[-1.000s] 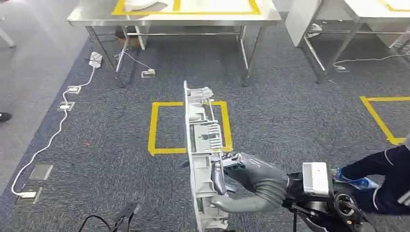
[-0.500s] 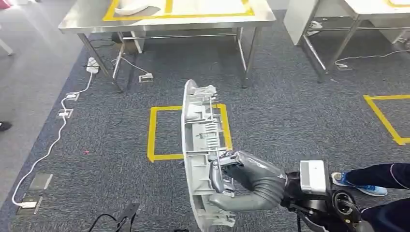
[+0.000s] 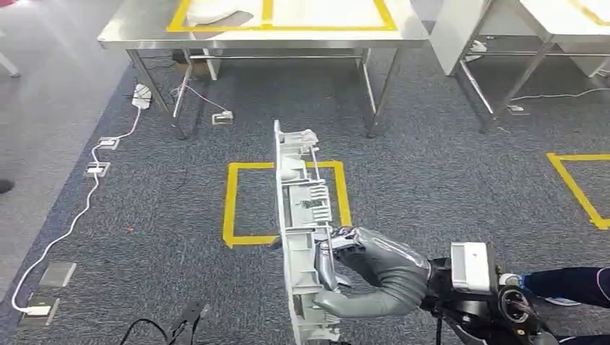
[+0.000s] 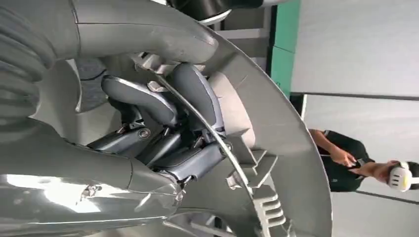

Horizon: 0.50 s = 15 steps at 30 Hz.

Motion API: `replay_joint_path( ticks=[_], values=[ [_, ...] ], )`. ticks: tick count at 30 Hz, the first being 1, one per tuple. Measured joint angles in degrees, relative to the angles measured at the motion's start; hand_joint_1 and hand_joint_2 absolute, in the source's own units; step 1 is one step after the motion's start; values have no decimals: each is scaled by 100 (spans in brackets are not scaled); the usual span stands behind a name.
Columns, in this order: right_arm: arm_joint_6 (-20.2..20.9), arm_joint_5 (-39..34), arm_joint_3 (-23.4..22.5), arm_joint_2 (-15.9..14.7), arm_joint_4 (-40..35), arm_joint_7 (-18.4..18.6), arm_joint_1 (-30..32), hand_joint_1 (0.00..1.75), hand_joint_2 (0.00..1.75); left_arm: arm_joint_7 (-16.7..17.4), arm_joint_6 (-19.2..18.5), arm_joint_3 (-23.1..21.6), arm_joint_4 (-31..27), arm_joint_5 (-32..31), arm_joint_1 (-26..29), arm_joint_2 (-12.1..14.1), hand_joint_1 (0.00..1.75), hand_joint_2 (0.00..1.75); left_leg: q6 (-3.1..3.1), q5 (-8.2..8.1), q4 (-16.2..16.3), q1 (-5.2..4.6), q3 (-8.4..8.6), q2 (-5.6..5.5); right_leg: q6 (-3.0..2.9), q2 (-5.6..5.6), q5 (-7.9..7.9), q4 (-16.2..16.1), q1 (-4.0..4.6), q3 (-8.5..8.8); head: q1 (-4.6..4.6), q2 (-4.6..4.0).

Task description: Take the parts from the cabinet and place them on the table.

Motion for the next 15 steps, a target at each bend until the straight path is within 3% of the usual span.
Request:
replay_joint_path(
  ticks=[2, 3, 4, 7, 8, 9, 12, 13, 14, 15],
  values=[
    [0, 0, 0, 0, 0, 0, -5, 175, 175, 0, 0, 0, 0, 0, -7, -4, 0, 175, -20, -88, -1, -8, 145, -16, -70, 0, 680, -1065, 13, 429, 13, 0],
    [-2, 0, 0, 0, 0, -2, -9, 175, 175, 0, -2, 0, 0, 0, 3, -9, 0, 175, -37, -127, -16, -4, 175, -17, -113, 2, 795, -1443, 38, 571, 18, 0],
    [-4, 0, 2, 0, -2, -4, -13, 175, 175, 0, -7, 0, 0, 0, -19, -11, 0, 175, -71, -148, 3, -36, 179, -30, -134, -4, 724, -1543, 75, 639, 5, 0],
    [-7, 0, 2, 0, -4, 0, -7, 175, 175, 0, -9, 0, 0, 0, -17, -11, 0, 175, -143, -165, -62, -17, 205, -7, -185, 17, 682, -1560, 92, 630, 18, 0],
    [-7, 0, 2, 0, -15, 0, -7, 175, 175, 0, -9, -2, 0, 0, -21, -4, 0, 175, -180, -202, -53, -44, 219, -2, -207, 10, 696, -1645, 16, 713, 17, 0],
    [-9, 0, 4, 0, -15, 2, -9, 175, 175, -2, -9, -2, 0, 0, -25, -4, 0, 175, -202, -275, 97, -27, 183, 9, -226, 12, 692, -1683, 9, 763, 4, 0],
    [-24, 0, 9, 0, -15, 22, -16, 175, 175, -15, -15, -2, 0, 2, -25, -4, 0, 175, -263, -860, 1556, -6, -653, 11, -288, -18, 638, -1687, 4, 794, -83, 0],
    [-26, 0, 9, 0, -15, 31, -13, 175, 175, -17, -13, -2, 0, 2, -11, -4, 0, 175, -282, -925, 1910, -3, -896, 11, -291, -16, 618, -1686, 4, 806, -83, 0],
    [-28, 0, 13, 0, -15, 35, -8, 175, 175, -17, -13, -2, 0, 2, 3, -2, 0, 175, -292, -834, 1985, 5, -1013, 11, -287, -8, 596, -1686, 2, 834, -105, 0],
    [-28, 0, 13, 0, -13, 48, -5, 175, 175, -17, -13, -2, 0, 2, 10, 0, 0, 175, -294, -592, 1758, 19, -968, 12, -279, 6, 562, -1686, -1, 883, -129, 0]
  ],
)
